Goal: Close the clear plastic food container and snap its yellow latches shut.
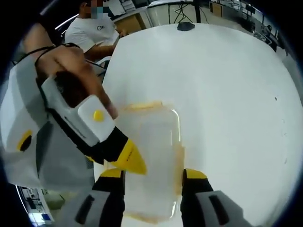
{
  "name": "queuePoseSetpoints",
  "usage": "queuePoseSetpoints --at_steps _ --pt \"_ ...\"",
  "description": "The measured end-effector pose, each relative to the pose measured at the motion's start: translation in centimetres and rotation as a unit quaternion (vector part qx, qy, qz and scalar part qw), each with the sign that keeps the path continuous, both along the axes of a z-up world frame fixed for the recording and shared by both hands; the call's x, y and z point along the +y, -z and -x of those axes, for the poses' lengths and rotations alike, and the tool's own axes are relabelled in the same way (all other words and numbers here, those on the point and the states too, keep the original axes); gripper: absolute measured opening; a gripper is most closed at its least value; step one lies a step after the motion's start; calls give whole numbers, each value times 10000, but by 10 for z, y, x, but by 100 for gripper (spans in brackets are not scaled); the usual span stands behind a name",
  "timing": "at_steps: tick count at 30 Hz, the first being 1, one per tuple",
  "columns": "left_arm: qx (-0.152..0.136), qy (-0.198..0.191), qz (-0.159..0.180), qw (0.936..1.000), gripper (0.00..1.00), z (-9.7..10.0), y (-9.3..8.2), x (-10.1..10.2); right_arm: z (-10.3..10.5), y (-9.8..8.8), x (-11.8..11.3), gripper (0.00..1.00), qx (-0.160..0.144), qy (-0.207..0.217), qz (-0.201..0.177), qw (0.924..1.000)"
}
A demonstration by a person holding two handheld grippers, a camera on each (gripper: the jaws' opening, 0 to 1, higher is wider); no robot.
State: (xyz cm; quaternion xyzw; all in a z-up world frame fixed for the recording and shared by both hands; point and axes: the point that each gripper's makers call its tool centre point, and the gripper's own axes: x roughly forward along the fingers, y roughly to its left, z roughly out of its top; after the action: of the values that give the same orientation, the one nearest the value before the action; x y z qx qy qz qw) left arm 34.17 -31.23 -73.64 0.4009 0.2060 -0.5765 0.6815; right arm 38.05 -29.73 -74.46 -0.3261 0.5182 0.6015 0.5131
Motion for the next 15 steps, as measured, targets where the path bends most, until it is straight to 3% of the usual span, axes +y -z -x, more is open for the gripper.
queuePoseSetpoints --at_steps 4,7,9,13,15 --pt "243 -22 280 9993 41 2 -4 -2 2 -2 -1 45 -37 63 -38 10000" --pt "223 21 252 9994 41 2 -4 -2 1 -6 1 46 -327 -82 -159 9993" --pt "338 -4 223 9992 38 4 -7 -3 6 -10 4 49 -348 -104 -273 9990" --pt "269 101 271 9992 35 4 -16 -1 -3 -19 6 50 -788 -97 -522 9955" --pt "525 -30 360 9980 40 3 -19 2 -5 -24 7 50 -938 101 -770 9926"
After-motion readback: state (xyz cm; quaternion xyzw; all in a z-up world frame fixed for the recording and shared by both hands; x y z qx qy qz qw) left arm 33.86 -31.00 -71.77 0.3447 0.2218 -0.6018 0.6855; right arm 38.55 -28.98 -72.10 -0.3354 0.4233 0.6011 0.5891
